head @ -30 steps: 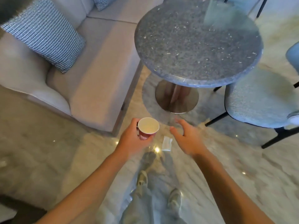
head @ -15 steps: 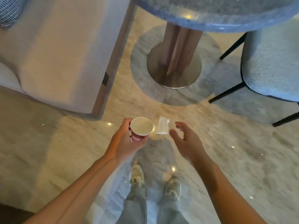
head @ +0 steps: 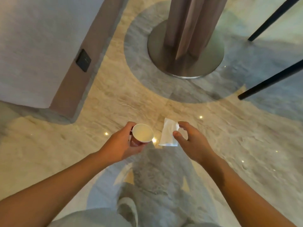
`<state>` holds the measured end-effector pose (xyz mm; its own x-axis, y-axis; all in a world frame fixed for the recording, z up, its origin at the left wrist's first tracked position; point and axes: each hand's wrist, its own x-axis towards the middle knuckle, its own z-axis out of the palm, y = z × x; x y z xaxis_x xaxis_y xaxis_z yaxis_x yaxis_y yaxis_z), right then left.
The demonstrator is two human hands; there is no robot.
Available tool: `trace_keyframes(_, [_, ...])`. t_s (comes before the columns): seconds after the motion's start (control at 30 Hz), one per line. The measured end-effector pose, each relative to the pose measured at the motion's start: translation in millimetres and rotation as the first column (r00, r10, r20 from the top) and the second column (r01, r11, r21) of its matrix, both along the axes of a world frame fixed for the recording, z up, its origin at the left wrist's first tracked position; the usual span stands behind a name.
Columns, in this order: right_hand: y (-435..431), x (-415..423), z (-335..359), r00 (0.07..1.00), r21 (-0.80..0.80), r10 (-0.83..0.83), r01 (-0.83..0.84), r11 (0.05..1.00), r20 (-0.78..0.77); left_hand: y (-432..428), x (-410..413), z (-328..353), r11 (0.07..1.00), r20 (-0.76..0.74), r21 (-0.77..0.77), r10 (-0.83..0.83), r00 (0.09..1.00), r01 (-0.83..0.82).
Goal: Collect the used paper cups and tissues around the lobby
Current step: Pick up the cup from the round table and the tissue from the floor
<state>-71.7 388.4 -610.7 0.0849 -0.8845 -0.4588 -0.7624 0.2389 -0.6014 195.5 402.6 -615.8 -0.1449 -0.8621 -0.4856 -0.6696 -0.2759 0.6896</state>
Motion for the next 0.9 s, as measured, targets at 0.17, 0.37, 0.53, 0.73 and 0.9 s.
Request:
trace_keyframes(0.17, [-41.3, -10.1, -79.8, 0.998, -0.089, 0.062, -0.065, 0.994, -0.032, -27.1, -3.1, -94.6, 0.997, -0.024, -0.026, -0.074, 0.997, 0.074])
trace_keyframes(0.37, [-58.6, -7.8, -113.7, 0.997, -0.147, 0.079, -0.082, 0.986, -0.025, -46.3, 3.4, -120.2, 0.983, -0.007, -0.133, -0.125, 0.992, 0.123])
trace_keyframes(0.53, [-49.3, -14.0, -102.7, 0.999, -0.147, 0.049, -0.045, 0.988, 0.019, -41.8, 7.5, -113.2, 0.989, -0.06, -0.148, -0.031, 0.998, 0.022])
trace_keyframes(0.73, [-54.6, -12.9, -125.9, 0.995, -0.133, 0.095, -0.099, 0.986, -0.036, -47.0, -1.2, -121.7, 0.989, -0.057, -0.148, -0.021, 0.998, 0.013])
trace_keyframes(0.9, [-48.4, -10.7, -168.0, 0.992, -0.086, 0.109, -0.114, 0.99, -0.058, -41.5, -11.9, -144.1, 0.992, -0.09, -0.121, 0.021, 0.996, -0.032])
